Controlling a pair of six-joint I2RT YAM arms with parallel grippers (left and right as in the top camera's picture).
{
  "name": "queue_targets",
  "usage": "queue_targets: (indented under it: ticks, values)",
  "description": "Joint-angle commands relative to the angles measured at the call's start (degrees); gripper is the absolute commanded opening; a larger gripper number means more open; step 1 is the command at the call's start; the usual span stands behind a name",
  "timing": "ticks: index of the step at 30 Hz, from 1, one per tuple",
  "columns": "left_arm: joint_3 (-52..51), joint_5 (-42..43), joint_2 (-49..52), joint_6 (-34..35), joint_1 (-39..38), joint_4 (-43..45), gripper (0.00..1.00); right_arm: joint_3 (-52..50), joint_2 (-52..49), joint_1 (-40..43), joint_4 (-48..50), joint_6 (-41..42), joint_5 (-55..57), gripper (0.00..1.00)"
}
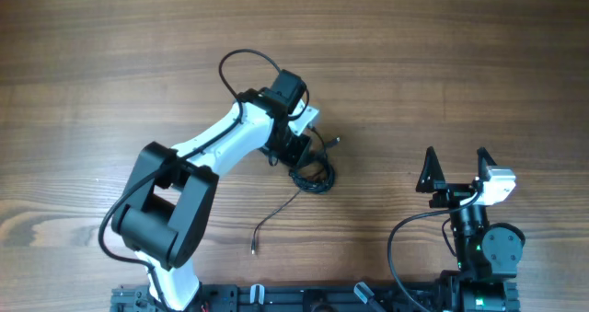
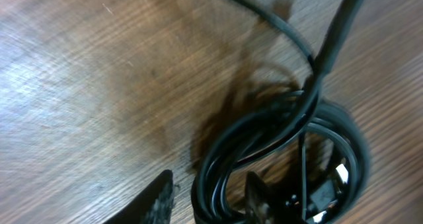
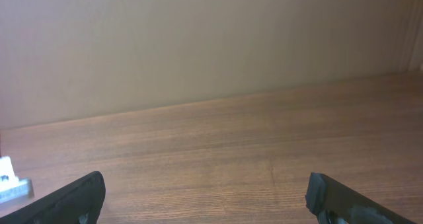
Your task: Untangle cables
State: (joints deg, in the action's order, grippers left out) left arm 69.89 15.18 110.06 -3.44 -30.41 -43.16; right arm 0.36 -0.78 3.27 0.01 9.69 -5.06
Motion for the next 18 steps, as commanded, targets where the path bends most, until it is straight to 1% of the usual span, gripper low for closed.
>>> queue_targets:
  ticks: [1,2,3,6,9,11,14,16,18]
  values:
    - [-2.84,-0.79,1.49,-0.9,-0.13,2.67,0.31,-0.09,0.5,0.13,0.24,-0.68,0.33,1.0]
    - [-3.72,-1.79,1.49,-0.9,-0.13,3.93,0.29,-0.09,0.5,0.13,0.24,-0.68,0.35,1.0]
    - [-4.68,-1.7,1.49,-0.85,-0.13,5.42,0.25,-0.09,0.5,0.13,0.24,-0.68,0.33,1.0]
    - [-5.92,-1.75,1.49,-0.85,-0.13,7.5,0.05,-0.09,0.5,0.13,0.24,-0.68,0.33,1.0]
    - [-5.73,-1.79,1.42,-0.59,0.13,8.59,0.04,-0.09,0.5,0.13,0.24,-0.68,0.33,1.0]
    - [-3.54,-3.26,0.37,4.92,1.51,8.24,0.04,-0.09,0.5,0.13,0.24,-0.68,0.33,1.0]
    - [-0.04,-3.26,-3.19,12.13,4.11,7.65,0.04,-0.09,0.5,0.13,0.24,-0.7,0.35,1.0]
    - [0.33,-3.67,-5.44,15.28,5.68,7.78,0.04,-0.09,0.5,0.13,0.24,-0.68,0.33,1.0]
    - [0.33,-7.32,-7.13,22.1,7.13,6.51,0.04,-0.09,0.5,0.13,0.24,-0.68,0.33,1.0]
